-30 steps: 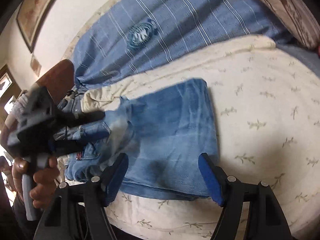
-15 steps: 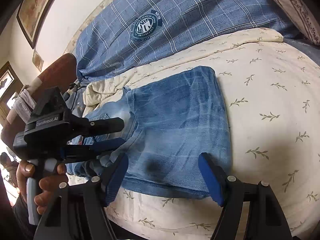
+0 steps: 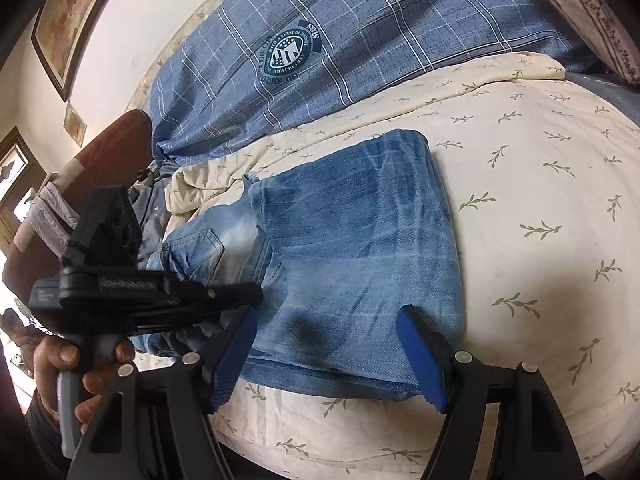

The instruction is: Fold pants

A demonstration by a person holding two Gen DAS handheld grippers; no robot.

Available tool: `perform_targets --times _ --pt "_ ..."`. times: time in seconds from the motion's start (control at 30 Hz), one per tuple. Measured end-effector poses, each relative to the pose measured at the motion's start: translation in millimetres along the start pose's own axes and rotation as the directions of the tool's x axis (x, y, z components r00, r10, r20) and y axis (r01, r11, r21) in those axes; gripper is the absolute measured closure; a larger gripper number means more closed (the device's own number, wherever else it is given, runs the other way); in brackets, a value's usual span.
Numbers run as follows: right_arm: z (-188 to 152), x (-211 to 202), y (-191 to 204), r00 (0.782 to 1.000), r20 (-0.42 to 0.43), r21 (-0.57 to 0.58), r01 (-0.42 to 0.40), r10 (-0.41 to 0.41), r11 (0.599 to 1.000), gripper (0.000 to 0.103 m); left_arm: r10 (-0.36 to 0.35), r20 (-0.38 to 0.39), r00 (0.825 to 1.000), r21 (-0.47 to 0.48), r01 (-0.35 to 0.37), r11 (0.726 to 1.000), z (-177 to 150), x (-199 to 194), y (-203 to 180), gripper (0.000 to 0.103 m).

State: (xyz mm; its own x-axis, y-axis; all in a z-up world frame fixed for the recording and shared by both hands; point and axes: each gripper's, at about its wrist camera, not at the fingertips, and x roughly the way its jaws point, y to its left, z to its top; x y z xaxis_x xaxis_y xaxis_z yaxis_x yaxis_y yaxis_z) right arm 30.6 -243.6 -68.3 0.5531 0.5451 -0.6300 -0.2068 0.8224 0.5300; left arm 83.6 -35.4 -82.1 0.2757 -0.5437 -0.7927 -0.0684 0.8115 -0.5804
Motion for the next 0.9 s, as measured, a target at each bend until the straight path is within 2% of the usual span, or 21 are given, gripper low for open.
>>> perform_targets --times 0.07,0.2,0.33,0.37,0.43,0.53,0.63,0.7,0.9 --pt "0 0 -1 1.000 0.000 0.004 -0.004 0.004 1.000 0.028 0.038 0.041 0.998 0.017 -0.039 0.999 -4 -7 -5 0.097" --pt "1 -1 -2 1.000 -0.002 0.007 -0.011 0.011 1.000 0.028 0.120 0.151 0.981 0.096 -0.135 0.986 -30 -31 -27 0.097" --pt "0 2 -2 1.000 -0.019 0.006 -0.007 0.007 1.000 0.028 0.207 0.155 0.966 0.091 -0.223 0.971 -37 -17 -24 0.096" --pt "0 2 -3 1.000 -0.023 0.005 -0.008 0.008 1.000 0.028 0.205 0.124 0.971 0.065 -0.214 0.975 -35 -9 -16 0.095" --pt "0 1 -2 0.999 -0.028 0.003 -0.016 0.016 1.000 0.028 0.178 0.117 0.977 0.039 -0.183 0.982 -32 -8 -11 0.095" --pt "6 -8 -4 0.999 -0.022 0.036 -0.040 0.041 0.999 0.027 0.174 0.114 0.978 0.042 -0.180 0.983 -32 -10 -11 0.095" --pt "24 -23 -3 0.995 0.016 0.053 -0.102 0.101 0.993 0.027 0.171 0.115 0.979 0.048 -0.177 0.983 -33 -12 -7 0.094" --pt "42 -23 -2 0.991 0.011 0.045 -0.134 0.134 0.990 0.027 0.169 0.117 0.979 0.056 -0.177 0.983 -36 -15 -6 0.093" --pt "110 32 -26 0.957 -0.098 0.208 -0.247 0.272 0.946 0.028 0.151 0.113 0.982 0.058 -0.158 0.986 -37 -18 -2 0.093"
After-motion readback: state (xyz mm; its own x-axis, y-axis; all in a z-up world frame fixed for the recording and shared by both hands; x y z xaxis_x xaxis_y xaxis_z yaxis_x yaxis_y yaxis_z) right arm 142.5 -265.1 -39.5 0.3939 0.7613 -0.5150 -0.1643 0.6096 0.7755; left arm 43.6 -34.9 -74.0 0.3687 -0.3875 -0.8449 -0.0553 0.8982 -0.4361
